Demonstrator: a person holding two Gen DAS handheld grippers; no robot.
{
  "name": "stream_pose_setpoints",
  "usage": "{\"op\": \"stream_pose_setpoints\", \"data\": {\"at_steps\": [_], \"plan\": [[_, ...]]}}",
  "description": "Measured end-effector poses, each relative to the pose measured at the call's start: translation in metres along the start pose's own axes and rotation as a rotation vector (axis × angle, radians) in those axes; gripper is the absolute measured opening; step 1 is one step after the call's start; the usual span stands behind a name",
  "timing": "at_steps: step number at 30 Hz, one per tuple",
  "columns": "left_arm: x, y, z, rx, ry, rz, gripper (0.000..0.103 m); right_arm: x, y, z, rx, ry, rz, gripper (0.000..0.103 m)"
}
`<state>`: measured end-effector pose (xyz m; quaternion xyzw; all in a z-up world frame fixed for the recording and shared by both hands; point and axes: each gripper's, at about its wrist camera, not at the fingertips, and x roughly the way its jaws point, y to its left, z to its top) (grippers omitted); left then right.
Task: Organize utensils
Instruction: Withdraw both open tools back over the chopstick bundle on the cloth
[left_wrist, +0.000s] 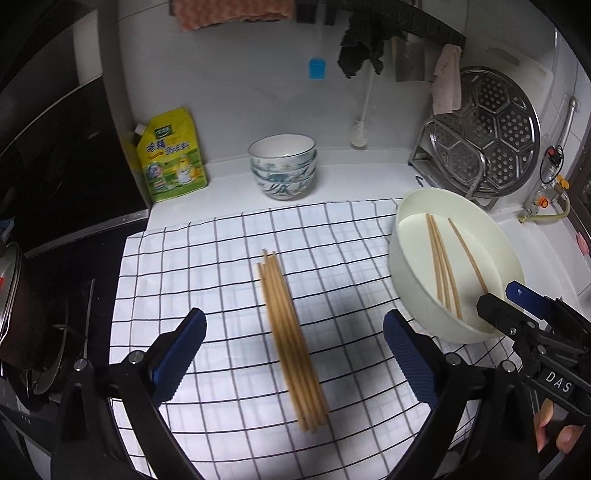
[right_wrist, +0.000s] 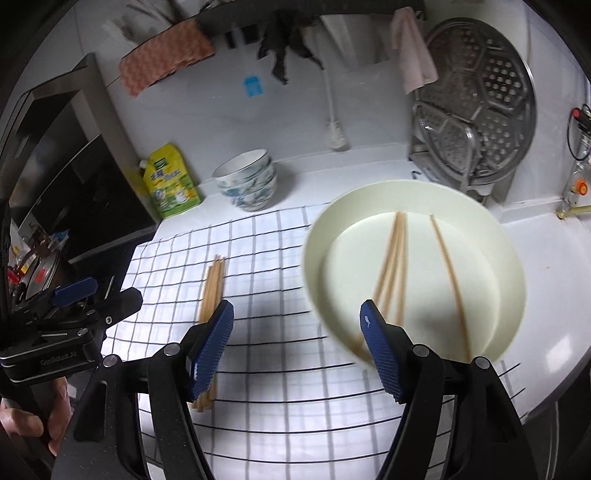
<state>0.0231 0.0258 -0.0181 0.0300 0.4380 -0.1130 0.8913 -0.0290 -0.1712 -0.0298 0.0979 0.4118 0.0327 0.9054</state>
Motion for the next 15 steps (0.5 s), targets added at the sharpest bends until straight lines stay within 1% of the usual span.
{"op": "stream_pose_setpoints", "data": {"at_steps": [5, 8, 15], "plan": [[0.006, 0.025, -0.011, -0.014, 0.017, 0.022, 0.095, 0.017, 0.024, -0.011, -0.006, 0.035, 0.020, 0.068], [0.016, 0.042, -0.019, -0.034, 0.045, 0.031, 0.095, 0.030, 0.036, -0.018, -0.013, 0.066, 0.023, 0.068], [0.046, 0.068, -0.032, -0.057, 0.097, 0.044, 0.095, 0.066, 0.060, -0.033, -0.039, 0.137, 0.022, 0.068]]}}
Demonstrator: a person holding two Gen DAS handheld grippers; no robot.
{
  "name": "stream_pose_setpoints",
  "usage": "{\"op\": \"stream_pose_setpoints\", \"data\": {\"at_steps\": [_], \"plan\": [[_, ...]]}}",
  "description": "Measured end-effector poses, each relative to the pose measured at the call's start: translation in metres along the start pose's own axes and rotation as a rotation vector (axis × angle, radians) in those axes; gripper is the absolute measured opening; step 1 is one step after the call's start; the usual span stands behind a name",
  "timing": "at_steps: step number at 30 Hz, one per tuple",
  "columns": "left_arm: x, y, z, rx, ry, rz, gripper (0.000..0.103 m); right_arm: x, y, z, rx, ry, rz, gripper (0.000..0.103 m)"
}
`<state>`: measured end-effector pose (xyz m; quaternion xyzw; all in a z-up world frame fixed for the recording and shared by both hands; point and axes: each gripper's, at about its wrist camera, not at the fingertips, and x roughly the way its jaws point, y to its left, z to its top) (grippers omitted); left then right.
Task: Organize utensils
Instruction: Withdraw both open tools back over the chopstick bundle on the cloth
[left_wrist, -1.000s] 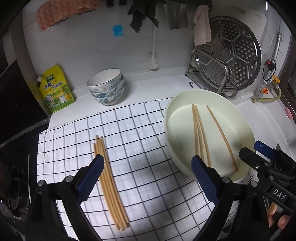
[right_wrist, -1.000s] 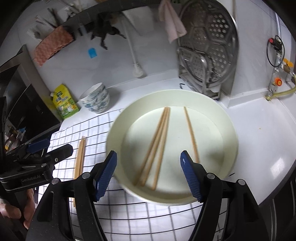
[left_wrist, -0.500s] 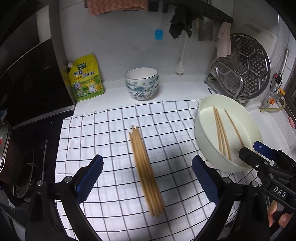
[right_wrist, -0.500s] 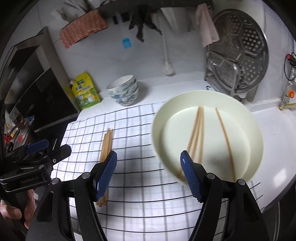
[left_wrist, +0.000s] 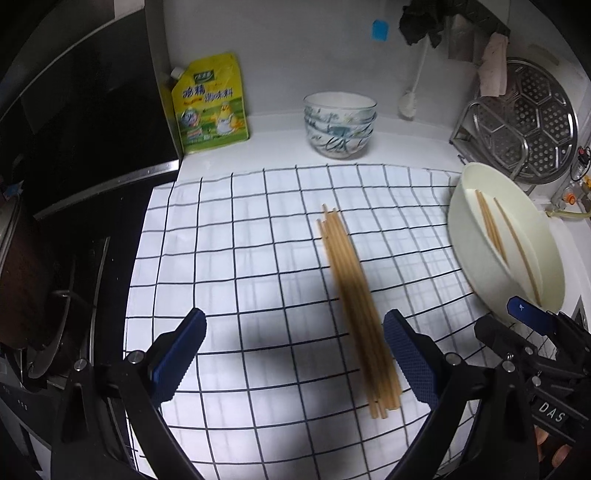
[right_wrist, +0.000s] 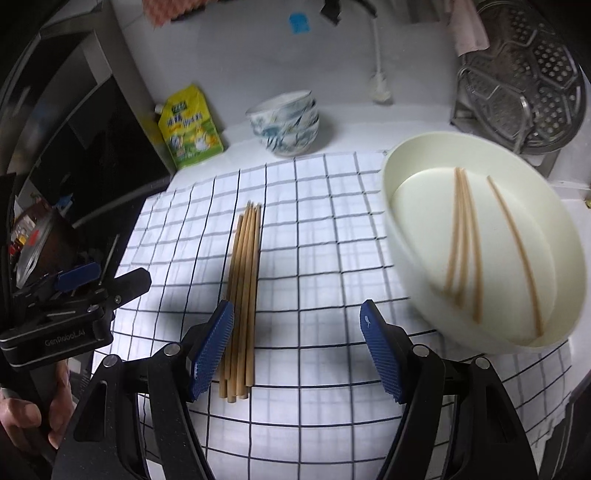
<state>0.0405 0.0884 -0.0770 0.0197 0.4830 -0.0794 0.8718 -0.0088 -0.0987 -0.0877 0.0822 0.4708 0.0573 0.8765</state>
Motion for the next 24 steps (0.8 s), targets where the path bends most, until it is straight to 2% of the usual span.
{"op": "stream_pose_setpoints", "data": {"at_steps": [11, 24], "plan": [[0.041, 0.024, -0.014, -0.021, 0.047, 0.024, 0.095, 0.058, 0.014, -0.008, -0.044, 0.105, -0.023, 0.068], [0.064, 0.027, -0.019, -0.043, 0.093, -0.007, 0.095, 0.089, 0.020, -0.011, -0.083, 0.140, -0.062, 0.068]]}}
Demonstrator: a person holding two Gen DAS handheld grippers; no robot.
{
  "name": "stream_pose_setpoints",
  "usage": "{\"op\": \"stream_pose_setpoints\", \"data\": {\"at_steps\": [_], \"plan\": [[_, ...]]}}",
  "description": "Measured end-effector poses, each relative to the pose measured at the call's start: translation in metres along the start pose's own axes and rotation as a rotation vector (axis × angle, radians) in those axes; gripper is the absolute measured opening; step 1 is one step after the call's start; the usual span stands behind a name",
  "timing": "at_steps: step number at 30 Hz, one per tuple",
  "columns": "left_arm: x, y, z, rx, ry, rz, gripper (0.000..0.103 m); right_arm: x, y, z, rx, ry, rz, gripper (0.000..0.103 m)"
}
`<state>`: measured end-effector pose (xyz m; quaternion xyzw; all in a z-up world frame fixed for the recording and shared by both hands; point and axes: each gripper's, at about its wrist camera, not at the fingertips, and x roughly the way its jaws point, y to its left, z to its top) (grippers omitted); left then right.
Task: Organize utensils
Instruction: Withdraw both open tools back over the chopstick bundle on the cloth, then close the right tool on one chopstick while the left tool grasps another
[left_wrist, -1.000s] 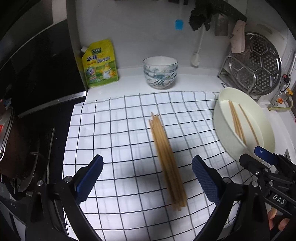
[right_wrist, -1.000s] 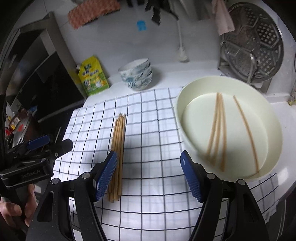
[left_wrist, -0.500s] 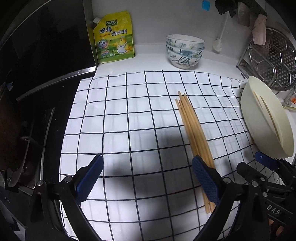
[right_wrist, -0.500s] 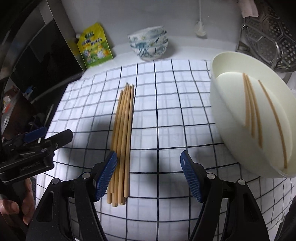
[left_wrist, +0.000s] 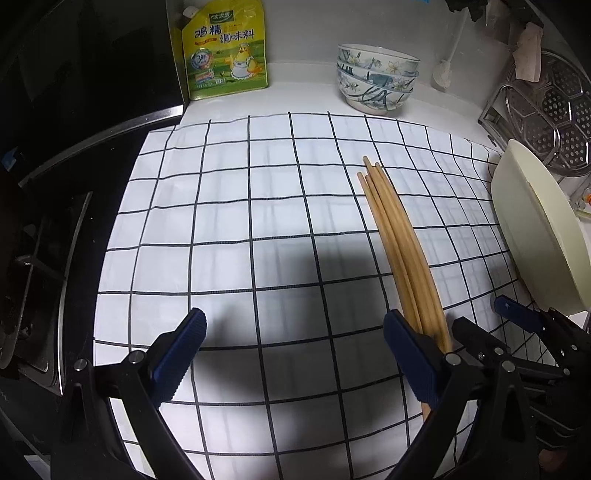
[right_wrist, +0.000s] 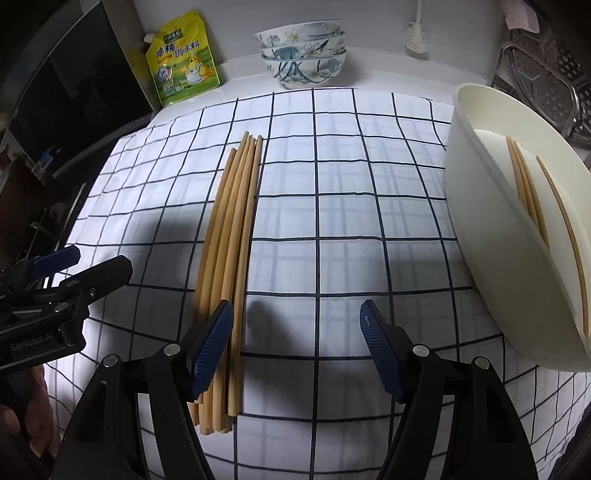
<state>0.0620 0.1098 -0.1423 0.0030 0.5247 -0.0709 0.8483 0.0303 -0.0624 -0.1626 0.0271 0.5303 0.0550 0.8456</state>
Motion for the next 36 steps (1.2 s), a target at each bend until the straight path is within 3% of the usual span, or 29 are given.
{"op": "stream_pose_setpoints", "data": {"at_steps": [13, 24, 36], "plan": [[0.003, -0.001, 0.002, -0.007, -0.002, -0.008, 0.095, 0.011, 0.006, 0.001, -0.054, 0.027, -0.028, 0.068], [0.012, -0.024, -0.004, 0.030, 0.018, -0.044, 0.095, 0.007, -0.021, -0.001, 0.018, 0.019, -0.056, 0.068], [0.028, -0.039, -0.006, 0.062, 0.041, -0.032, 0.095, 0.003, -0.033, -0.004, 0.045, 0.011, -0.060, 0.068]]}}
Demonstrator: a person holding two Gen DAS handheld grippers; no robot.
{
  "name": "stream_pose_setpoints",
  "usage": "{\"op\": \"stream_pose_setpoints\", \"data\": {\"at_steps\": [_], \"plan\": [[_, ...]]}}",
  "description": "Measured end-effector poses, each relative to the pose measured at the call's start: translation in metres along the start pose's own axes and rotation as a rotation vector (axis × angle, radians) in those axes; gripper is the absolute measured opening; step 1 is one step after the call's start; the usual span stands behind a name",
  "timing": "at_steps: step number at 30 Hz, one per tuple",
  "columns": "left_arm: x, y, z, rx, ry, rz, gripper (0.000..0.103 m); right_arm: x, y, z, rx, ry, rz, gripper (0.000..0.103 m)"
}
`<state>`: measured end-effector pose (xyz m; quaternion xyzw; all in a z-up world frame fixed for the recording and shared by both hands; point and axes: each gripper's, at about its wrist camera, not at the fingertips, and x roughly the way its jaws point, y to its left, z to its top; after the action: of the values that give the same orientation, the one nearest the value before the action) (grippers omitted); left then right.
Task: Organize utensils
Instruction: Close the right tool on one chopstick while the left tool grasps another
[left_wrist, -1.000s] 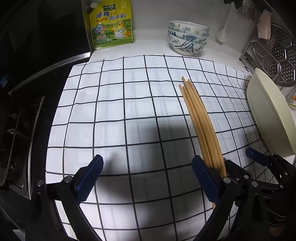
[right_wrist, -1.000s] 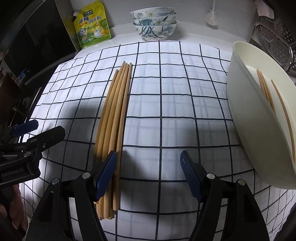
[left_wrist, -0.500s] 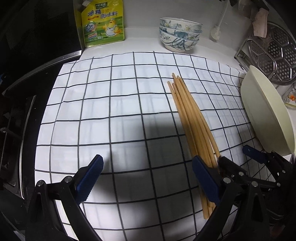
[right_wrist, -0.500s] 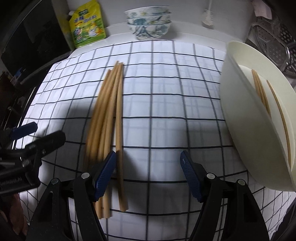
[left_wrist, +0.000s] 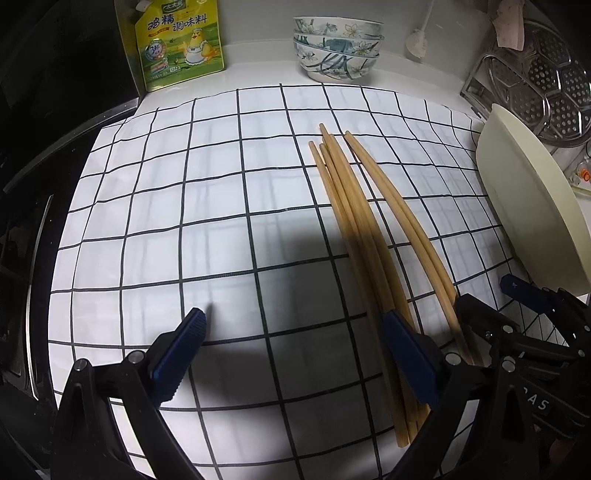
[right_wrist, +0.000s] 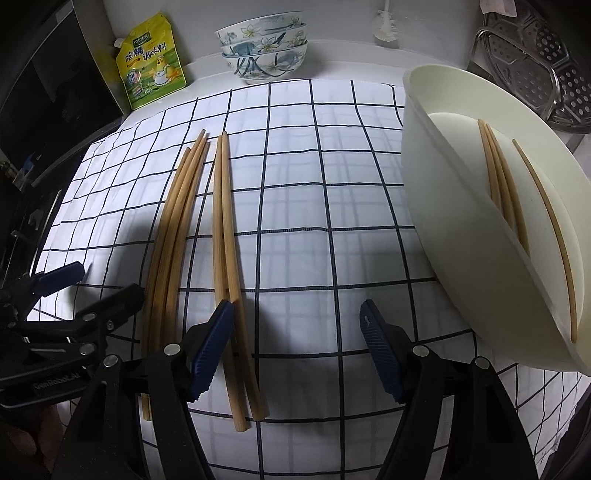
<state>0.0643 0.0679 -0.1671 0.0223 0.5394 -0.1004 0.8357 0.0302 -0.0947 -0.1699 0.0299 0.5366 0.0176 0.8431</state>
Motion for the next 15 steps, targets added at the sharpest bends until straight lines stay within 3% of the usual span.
{"op": "stream_pose_setpoints", "data": {"at_steps": [15], "plan": [[0.0029, 0.0062, -0.0013, -0.012, 0.000, 0.048, 0.096, -0.0002, 0.0034, 0.0058, -0.011, -0.003, 0.006, 0.068]]}}
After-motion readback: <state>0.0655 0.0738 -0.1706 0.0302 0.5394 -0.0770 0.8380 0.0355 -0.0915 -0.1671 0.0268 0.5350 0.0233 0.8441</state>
